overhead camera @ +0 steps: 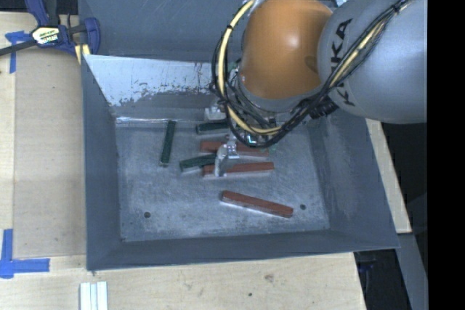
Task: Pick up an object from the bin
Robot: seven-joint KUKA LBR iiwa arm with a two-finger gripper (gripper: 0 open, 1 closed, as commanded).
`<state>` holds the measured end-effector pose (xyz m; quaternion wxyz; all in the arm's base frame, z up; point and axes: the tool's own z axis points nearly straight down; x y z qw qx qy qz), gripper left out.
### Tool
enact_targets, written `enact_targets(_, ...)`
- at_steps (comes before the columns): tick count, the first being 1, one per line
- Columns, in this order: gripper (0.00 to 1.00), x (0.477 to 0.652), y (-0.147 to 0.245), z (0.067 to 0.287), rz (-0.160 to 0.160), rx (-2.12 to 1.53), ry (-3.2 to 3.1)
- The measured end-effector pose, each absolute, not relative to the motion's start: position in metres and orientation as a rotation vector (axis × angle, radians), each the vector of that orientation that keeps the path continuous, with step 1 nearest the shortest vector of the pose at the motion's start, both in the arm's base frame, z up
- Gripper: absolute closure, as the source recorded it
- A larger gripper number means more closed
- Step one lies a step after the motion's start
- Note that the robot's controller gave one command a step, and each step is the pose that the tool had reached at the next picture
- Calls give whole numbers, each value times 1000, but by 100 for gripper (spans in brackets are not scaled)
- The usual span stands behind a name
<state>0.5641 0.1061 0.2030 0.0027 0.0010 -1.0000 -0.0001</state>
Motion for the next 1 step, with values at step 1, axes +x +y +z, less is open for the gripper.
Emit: enact_targets(1, 0, 566, 106, 208, -2, 0, -3145)
